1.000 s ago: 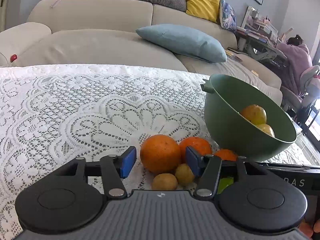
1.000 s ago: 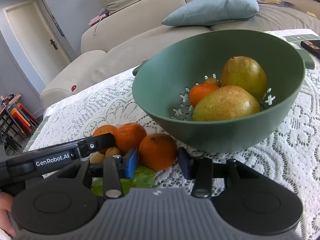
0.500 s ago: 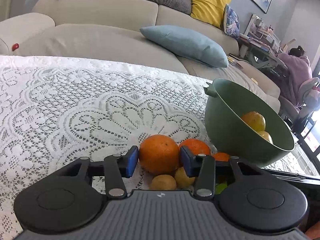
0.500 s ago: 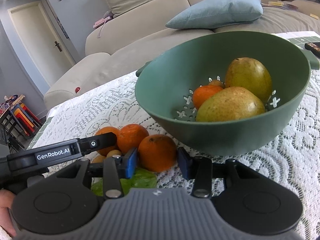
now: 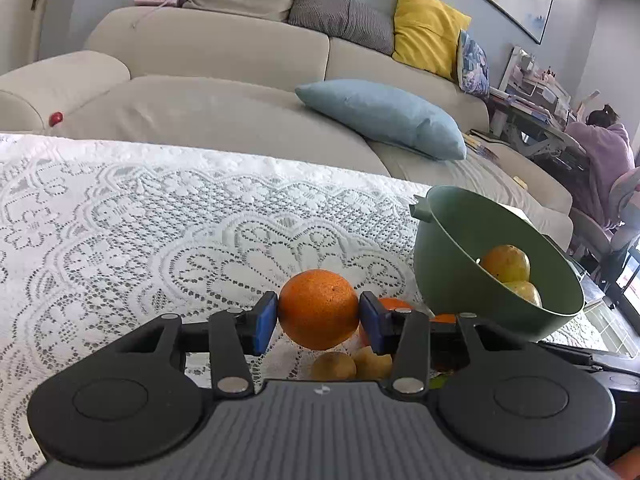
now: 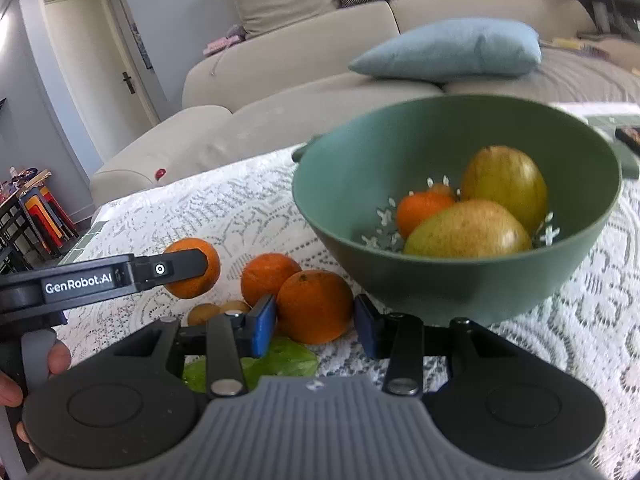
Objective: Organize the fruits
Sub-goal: 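Grasp a large mandarin with the left gripper while the right gripper grasps another mandarin, then lift both mandarins and carry them over the green colander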
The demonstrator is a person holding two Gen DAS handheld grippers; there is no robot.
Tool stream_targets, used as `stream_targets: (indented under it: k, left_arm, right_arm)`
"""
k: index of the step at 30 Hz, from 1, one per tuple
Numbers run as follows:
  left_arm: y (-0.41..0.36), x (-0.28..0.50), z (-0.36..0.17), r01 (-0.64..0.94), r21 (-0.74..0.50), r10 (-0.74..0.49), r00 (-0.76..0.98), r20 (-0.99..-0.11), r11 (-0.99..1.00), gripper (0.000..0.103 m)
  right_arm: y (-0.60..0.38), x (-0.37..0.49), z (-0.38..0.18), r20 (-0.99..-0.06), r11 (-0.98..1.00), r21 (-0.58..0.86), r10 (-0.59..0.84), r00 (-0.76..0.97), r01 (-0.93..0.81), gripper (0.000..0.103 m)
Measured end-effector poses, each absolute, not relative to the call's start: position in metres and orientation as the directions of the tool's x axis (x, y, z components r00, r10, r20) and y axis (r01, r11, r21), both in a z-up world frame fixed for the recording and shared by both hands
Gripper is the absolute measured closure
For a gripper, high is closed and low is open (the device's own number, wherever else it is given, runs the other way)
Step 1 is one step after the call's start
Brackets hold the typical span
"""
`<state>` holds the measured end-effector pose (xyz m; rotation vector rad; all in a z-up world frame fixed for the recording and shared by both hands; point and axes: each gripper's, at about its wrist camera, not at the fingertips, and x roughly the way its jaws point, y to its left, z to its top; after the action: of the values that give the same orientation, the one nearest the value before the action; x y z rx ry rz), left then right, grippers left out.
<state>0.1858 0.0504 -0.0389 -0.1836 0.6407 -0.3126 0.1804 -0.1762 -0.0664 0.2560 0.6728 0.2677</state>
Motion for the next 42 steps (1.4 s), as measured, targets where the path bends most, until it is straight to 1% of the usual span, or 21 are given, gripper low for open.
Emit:
stream_targets:
  k: [8, 12, 22, 26, 31, 36, 42]
  left_arm:
    - [0.046, 0.173, -0.032, 0.234, -0.235, -0.327, 0.771, -0.546, 0.943, 0.052]
    - [0.042, 0.166, -0.029, 0.219, -0.205, -0.298, 0.781, -0.55, 0.954, 0.052]
    - [0.033, 0.147, -0.015, 0.199, -0.207, -0.28, 0.804, -0.524, 0.958, 0.053]
    - [0.029, 0.141, -0.009, 0.195, -0.216, -0.281, 0.81, -0.514, 0.957, 0.053]
    - [0.024, 0.14, -0.007, 0.187, -0.223, -0.279, 0.803, -0.527, 0.957, 0.053]
    - [0.024, 0.137, -0.001, 0.182, -0.259, -0.296, 0.801, -0.52, 0.949, 0.053]
    - [0.01, 0.139, 0.013, 0.205, -0.241, -0.303, 0.811, -0.501, 0.949, 0.053]
  right_arm:
    - [-0.167, 0.171, -0.057, -0.537, 0.933, 0.266, 0.353, 0.766, -0.244, 0.063]
    - [-0.164, 0.167, -0.052, -0.527, 0.927, 0.245, 0.372, 0.764, -0.283, 0.063]
    - [-0.157, 0.153, -0.035, -0.493, 0.914, 0.161, 0.401, 0.773, -0.372, 0.063]
    - [-0.159, 0.15, -0.029, -0.484, 0.914, 0.142, 0.398, 0.779, -0.379, 0.063]
    - [-0.164, 0.151, -0.021, -0.488, 0.916, 0.129, 0.393, 0.779, -0.381, 0.063]
    - [-0.171, 0.148, -0.015, -0.486, 0.922, 0.128, 0.379, 0.787, -0.365, 0.063]
    - [-0.184, 0.15, -0.001, -0.465, 0.931, 0.101, 0.356, 0.811, -0.35, 0.063]
